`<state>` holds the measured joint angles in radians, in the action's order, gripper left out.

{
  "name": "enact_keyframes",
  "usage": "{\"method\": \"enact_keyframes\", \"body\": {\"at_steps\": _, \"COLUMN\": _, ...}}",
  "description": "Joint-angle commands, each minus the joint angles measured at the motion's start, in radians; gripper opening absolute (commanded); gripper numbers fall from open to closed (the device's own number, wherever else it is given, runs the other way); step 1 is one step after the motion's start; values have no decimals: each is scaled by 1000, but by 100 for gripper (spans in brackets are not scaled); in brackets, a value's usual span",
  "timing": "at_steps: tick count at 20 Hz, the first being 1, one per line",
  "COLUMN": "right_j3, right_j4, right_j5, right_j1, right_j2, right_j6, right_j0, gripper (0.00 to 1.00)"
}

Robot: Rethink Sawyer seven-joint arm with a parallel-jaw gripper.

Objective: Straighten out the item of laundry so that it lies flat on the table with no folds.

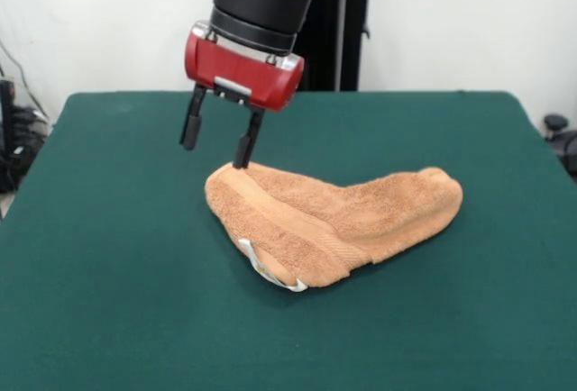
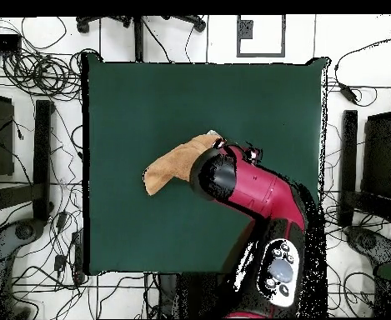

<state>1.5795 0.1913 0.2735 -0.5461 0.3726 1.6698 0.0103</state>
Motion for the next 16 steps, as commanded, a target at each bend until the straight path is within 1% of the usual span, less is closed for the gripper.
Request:
{"method": "enact_keyframes", "body": {"at_steps": 1, "right_j3": -53, "right_j4": 38, "right_j5": -3, "right_j1": 64, "right_j2": -130, "right_j6": 189, "right_j0": -13, "gripper": 100}}
{"method": "enact_keyframes", "body": {"at_steps": 4, "right_j3": -21, "right_j4": 89, "right_j5": 42, "right_j1": 70, "right_j2": -157, "right_j6": 237, "right_j0": 13, "gripper": 100}}
{"method": "enact_keyframes", "body": {"at_steps": 8, "right_j3": -5, "right_j4": 136, "right_j5": 88, "right_j1": 103, "right_j2": -137, "right_j6": 284, "right_j0": -3, "gripper": 100}}
{"method": "enact_keyframes", "body": {"at_steps": 9, "right_j3": -4, "right_j4": 140, "right_j5": 85, "right_j1": 113, "right_j2": -119, "right_j6": 291, "right_j0": -20, "gripper": 100}}
{"method": "enact_keyframes", "body": {"at_steps": 12, "right_j3": 35, "right_j4": 168, "right_j5": 60, "right_j1": 118, "right_j2": -111, "right_j6": 312, "right_j0": -48, "gripper": 100}}
{"method": "enact_keyframes", "body": {"at_steps": 14, "right_j3": 41, "right_j4": 166, "right_j5": 53, "right_j1": 120, "right_j2": -93, "right_j6": 300, "right_j0": -76, "gripper": 100}}
{"method": "enact_keyframes", "body": {"at_steps": 16, "right_j3": 54, "right_j4": 168, "right_j5": 50, "right_j1": 113, "right_j2": -104, "right_j6": 287, "right_j0": -81, "gripper": 100}}
